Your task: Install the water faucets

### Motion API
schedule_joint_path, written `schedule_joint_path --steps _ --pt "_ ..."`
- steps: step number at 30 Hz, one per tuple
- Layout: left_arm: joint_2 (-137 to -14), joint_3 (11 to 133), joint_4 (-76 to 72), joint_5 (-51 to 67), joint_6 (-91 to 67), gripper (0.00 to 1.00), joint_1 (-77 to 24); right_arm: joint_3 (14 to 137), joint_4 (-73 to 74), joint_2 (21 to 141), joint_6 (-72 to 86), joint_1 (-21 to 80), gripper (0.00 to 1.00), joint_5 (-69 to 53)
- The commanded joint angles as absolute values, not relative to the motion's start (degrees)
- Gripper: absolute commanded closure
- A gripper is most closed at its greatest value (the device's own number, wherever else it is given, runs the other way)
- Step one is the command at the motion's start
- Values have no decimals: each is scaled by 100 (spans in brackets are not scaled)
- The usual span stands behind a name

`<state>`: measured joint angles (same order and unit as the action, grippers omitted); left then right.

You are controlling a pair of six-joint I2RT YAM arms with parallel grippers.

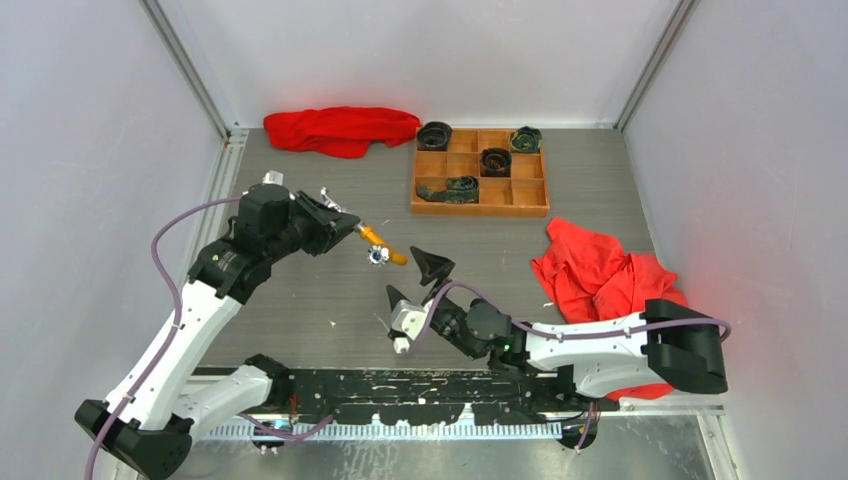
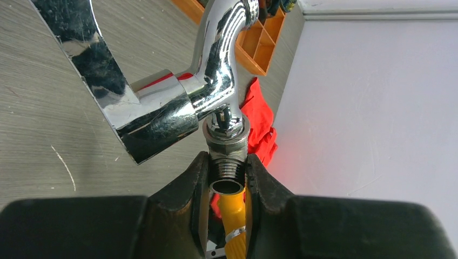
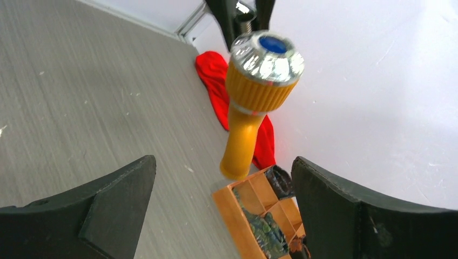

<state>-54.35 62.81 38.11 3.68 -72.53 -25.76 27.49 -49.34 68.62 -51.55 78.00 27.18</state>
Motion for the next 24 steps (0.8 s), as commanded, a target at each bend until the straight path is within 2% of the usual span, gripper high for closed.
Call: schedule_joint_path --steps 1,4,8,20,24 --pt "-5256 6467 3421 572 -7143 100 -2554 3254 -5804 7069 -5257 7604 0 2349" --pt "-5232 6422 3384 607 -7145 100 -2549 3465 -5807 7277 -5128 7466 4 2121" --pt "-5179 6375 3342 611 -7154 100 -2549 3648 -5915 7559 -4867 7256 16 1884" --pt "-5136 6255 3258 639 -7197 100 -2553 3829 -6322 7949 -4307 7153 40 1712" --pt "-5166 6228 3207 706 -7206 100 -2549 3836 -6337 7908 -3955 7054 53 1663"
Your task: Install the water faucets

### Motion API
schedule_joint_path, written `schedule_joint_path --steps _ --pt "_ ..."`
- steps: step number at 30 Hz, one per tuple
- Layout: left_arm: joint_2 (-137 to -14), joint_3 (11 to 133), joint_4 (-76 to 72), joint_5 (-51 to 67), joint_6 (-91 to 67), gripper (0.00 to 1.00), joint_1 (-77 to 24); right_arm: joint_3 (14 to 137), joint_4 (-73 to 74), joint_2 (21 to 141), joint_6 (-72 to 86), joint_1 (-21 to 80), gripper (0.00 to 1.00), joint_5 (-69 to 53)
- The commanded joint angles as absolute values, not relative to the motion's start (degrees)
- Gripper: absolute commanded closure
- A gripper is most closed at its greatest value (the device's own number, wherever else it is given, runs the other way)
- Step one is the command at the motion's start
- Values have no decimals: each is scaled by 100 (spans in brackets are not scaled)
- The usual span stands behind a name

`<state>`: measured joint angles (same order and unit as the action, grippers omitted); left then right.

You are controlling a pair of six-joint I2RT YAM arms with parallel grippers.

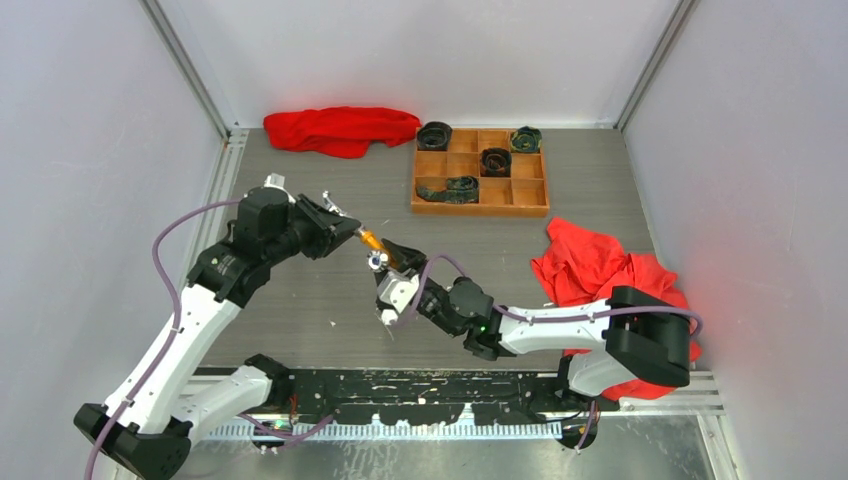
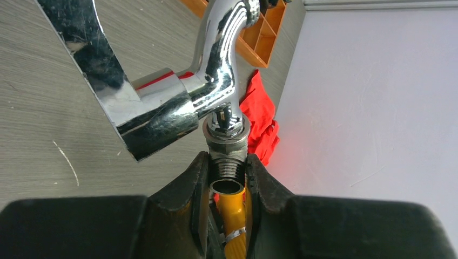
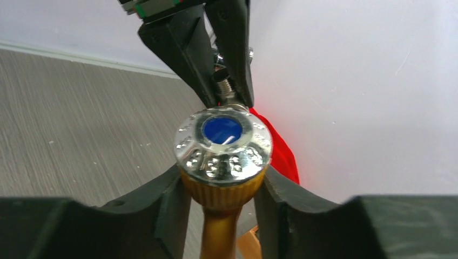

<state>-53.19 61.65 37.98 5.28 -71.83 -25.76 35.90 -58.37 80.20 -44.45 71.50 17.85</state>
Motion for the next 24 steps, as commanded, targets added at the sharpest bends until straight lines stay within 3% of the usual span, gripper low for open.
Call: schedule_joint_path --steps 1,6,8,24 --pt "-5163 6227 3196 725 -7211 100 -2549 3860 -6263 7900 -3781 7011 59 1635" --pt "-5121 6166 3106 748 -7265 100 -2553 3921 -5916 7735 -2832 6718 92 1299" --pt "-5099 6104 3015 760 -7296 100 -2549 3928 -5899 7701 -2467 6630 98 983" --pt "-4620 5407 1940 641 -7574 100 -2552 3899 -6875 7967 2855 5605 99 -449"
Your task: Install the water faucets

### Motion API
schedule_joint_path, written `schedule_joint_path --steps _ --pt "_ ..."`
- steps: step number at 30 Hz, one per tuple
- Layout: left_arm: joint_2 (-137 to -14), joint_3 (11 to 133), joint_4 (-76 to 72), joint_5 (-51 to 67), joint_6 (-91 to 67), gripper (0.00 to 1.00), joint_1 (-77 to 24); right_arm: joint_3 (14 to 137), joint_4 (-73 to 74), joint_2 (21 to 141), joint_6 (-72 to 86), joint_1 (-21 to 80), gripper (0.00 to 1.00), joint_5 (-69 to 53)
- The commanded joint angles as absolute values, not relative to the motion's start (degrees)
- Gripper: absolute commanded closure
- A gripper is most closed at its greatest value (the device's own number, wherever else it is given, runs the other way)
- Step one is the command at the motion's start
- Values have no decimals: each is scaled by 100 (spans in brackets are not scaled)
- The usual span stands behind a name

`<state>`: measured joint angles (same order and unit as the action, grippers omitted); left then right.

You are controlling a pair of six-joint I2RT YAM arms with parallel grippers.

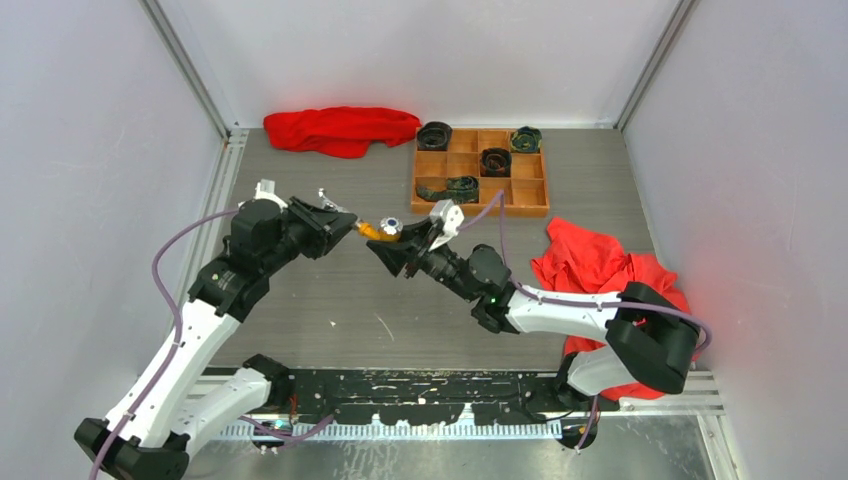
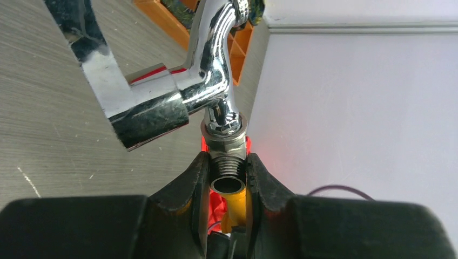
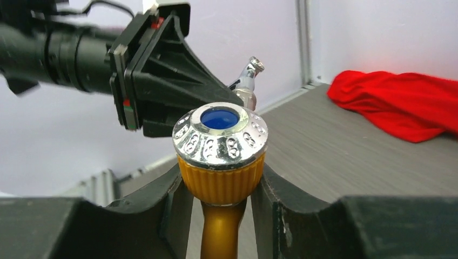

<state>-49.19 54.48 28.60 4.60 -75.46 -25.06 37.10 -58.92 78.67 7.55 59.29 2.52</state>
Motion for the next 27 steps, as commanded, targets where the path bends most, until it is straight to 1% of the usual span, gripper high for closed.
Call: schedule_joint_path --steps 1,9,13,16,20,21,22,23,25,26,27 --pt "-4584 5359 1899 607 -7576 100 -2549 3874 -7076 8042 3259 5487 99 -575" --pt "-4274 5037 1454 335 -7485 100 -2551 3890 -8685 8994 6856 4436 99 -1678" --pt "-4099 4873 1267 146 -7437 100 -2549 4088 -9457 9584 8225 4308 99 -1960" --pt "-4023 4760 1169 20 -7414 100 -2553 4240 -9697 9887 8959 4325 99 -2044" --pt "-3996 4642 1076 -90 -7417 100 -2549 4162 -9543 9752 8995 4387 99 -1910" --pt "-4003 4633 1065 -115 -7410 100 -2549 4150 -9478 9695 8985 4396 96 -1912" --pt "-4014 4628 1055 -151 -7409 100 -2549 4142 -9411 9646 8975 4401 80 -1931" --pt "-4018 4628 1055 -187 -7402 100 -2554 4128 -9400 9616 8947 4401 54 -1960" --pt "-4012 4652 1071 -274 -7385 100 -2549 4041 -9397 9532 8884 4397 13 -1973" --pt "-4014 4670 1083 -299 -7383 100 -2551 3975 -9377 9488 8840 4400 2 -1965" --pt "-4016 4698 1110 -327 -7383 100 -2551 3894 -9325 9420 8794 4391 0 -1937"
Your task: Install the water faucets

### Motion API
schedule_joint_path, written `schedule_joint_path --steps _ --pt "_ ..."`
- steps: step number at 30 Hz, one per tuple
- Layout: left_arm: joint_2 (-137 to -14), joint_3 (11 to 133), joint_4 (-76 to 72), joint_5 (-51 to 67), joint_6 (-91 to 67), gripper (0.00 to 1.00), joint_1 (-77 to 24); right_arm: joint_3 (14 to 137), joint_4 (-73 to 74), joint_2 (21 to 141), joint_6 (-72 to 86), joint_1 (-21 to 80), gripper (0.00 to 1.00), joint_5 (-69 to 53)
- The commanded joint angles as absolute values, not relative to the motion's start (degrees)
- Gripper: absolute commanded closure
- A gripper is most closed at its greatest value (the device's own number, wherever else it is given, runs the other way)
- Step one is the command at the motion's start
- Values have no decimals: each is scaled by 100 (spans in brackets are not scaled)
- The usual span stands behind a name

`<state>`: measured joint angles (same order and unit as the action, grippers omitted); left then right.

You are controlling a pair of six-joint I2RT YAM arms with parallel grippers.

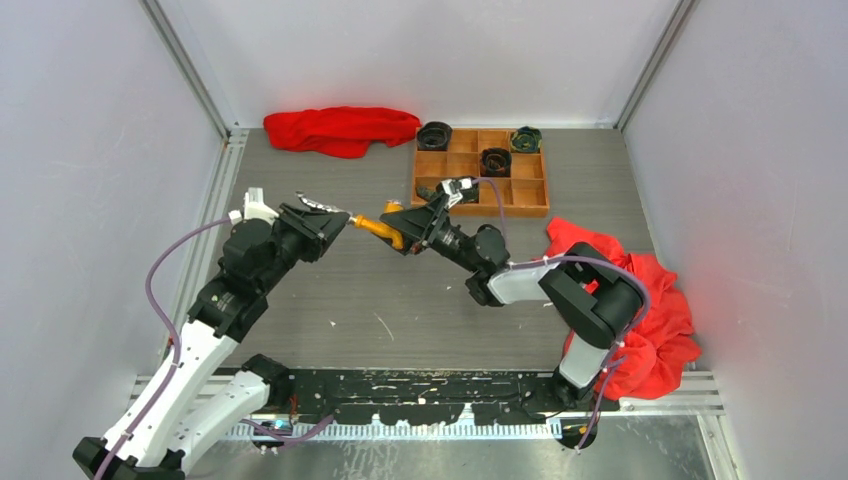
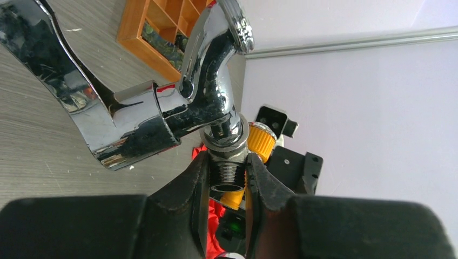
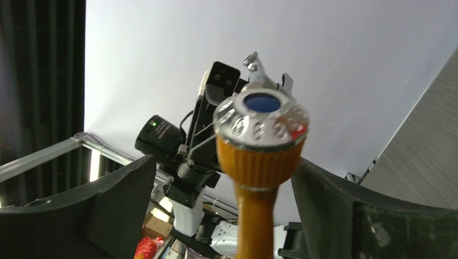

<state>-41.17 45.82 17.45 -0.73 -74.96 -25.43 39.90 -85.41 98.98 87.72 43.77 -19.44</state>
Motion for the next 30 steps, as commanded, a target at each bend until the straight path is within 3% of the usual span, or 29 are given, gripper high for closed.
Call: schedule_joint_path --steps 1,7,16,22,25,30 --pt "-4023 4728 1134 -346 -7383 100 -2549 3785 -9260 9349 8738 4393 0 -1908" --pt "-4073 4911 1413 -301 -7480 100 -2552 3161 -7875 8225 7700 4237 0 -1994" --pt "-4220 5028 1635 18 -7682 100 -2542 3326 -2587 5499 3490 4156 0 -1141" --pt "-4426 5226 1930 373 -7667 100 -2533 3276 -2410 4746 -601 5153 0 -487" --pt "-4558 5452 2259 482 -7593 100 -2523 3587 -2089 5138 -2843 6265 0 722" --pt "-4675 5616 2470 619 -7522 100 -2505 3468 -3095 5889 -4734 7142 0 1725"
